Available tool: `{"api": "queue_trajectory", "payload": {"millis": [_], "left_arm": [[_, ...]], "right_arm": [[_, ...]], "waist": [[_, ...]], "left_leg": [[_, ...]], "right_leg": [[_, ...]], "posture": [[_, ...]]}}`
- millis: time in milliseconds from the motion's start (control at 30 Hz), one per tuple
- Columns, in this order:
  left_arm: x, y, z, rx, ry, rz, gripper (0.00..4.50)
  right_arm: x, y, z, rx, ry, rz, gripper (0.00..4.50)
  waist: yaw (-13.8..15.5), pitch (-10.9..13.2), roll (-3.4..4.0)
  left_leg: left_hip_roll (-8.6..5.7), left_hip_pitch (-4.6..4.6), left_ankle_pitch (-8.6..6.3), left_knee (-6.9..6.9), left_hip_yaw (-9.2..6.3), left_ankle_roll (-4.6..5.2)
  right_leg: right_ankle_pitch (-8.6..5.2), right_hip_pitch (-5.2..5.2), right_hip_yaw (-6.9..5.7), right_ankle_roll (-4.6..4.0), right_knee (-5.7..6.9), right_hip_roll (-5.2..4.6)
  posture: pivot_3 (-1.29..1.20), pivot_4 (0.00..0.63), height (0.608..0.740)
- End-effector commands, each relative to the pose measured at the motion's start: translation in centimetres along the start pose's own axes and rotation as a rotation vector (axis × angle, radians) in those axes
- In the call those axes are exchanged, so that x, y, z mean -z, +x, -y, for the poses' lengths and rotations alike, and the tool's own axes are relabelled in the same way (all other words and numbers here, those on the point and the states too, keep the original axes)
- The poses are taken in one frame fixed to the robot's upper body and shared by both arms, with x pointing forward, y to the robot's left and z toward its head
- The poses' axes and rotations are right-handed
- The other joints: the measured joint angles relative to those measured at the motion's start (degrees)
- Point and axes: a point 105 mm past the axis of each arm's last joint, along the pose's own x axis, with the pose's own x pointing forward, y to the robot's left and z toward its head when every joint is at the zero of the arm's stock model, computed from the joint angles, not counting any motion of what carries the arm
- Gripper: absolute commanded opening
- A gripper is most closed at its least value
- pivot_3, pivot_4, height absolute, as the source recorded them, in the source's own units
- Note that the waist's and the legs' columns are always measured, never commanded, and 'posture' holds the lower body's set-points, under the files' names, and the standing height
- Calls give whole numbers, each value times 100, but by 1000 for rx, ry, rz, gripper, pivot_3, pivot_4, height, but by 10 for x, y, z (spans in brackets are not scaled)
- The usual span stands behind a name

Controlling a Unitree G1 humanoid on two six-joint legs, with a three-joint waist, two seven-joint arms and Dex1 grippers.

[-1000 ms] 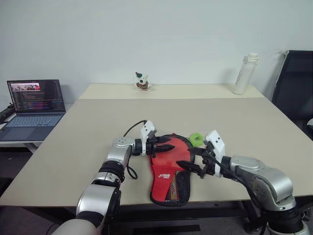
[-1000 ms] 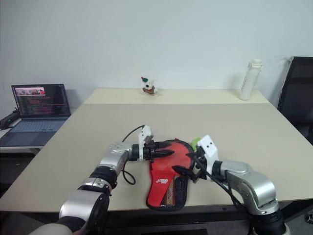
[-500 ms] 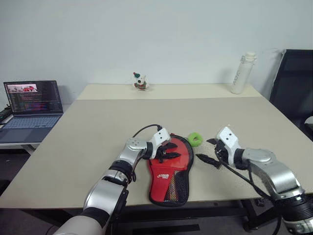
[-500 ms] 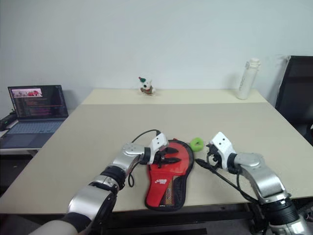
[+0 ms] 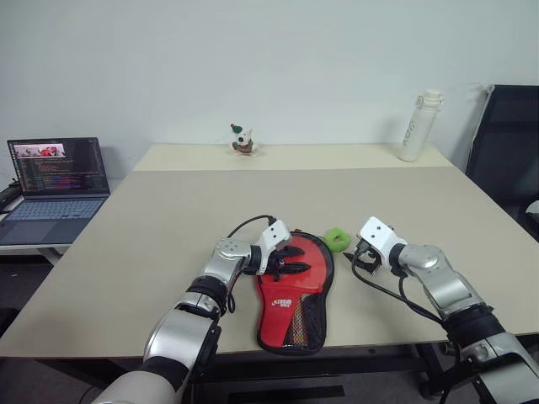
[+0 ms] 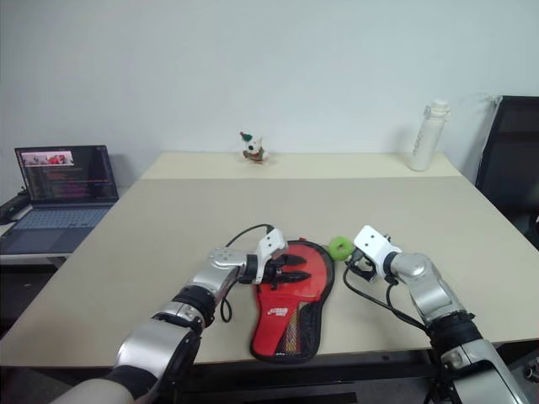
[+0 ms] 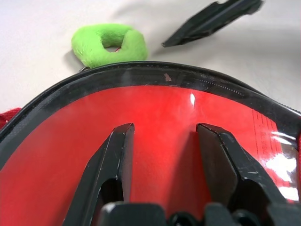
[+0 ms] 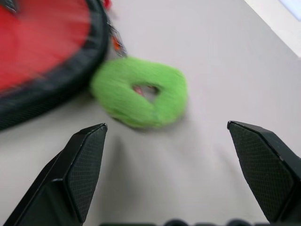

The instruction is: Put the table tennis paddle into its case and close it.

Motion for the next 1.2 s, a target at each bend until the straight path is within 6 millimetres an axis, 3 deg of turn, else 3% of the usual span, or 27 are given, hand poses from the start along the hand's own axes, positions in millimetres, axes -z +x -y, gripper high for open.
{"api": "queue_trajectory", "payload": {"millis": [33, 500, 600, 967, 1200], "left_arm": [[-7, -3, -3, -5, 11, 21, 2261], [-8, -2, -3, 0, 17, 17, 2261], [-7, -2, -3, 1, 17, 16, 2298], [-7, 10, 4, 27, -18, 9, 2298], [10, 16, 18, 91, -52, -36, 2298]], "right_arm": [[-16, 6, 8, 12, -68, 58, 4500], [-29, 38, -9, -21, -204, 80, 4500], [-30, 40, -9, -19, -198, 84, 3902], [-31, 38, -8, -15, -150, 94, 34], [-32, 23, 10, 24, 94, 89, 34]], "waist": [[-3, 0, 0], [-28, 0, 1], [-30, 0, 0], [-24, 0, 1], [-9, 0, 2]], "left_leg": [[0, 0, 0, 0, 0, 0], [3, 7, 0, 0, 1, 0], [2, 6, 0, 0, 1, 0], [0, 4, 0, 0, 1, 0], [1, 4, 0, 1, 0, 0]], "right_leg": [[0, 0, 0, 0, 0, 0], [6, 0, 2, -10, 9, 2], [14, 0, 2, -24, 9, 2], [15, 0, 3, -26, 7, 1], [16, 1, 3, -27, 8, 1]], "posture": [[0, 150, 740], [0, 150, 740], [0, 150, 740], [0, 150, 740], [0, 150, 740]]}}
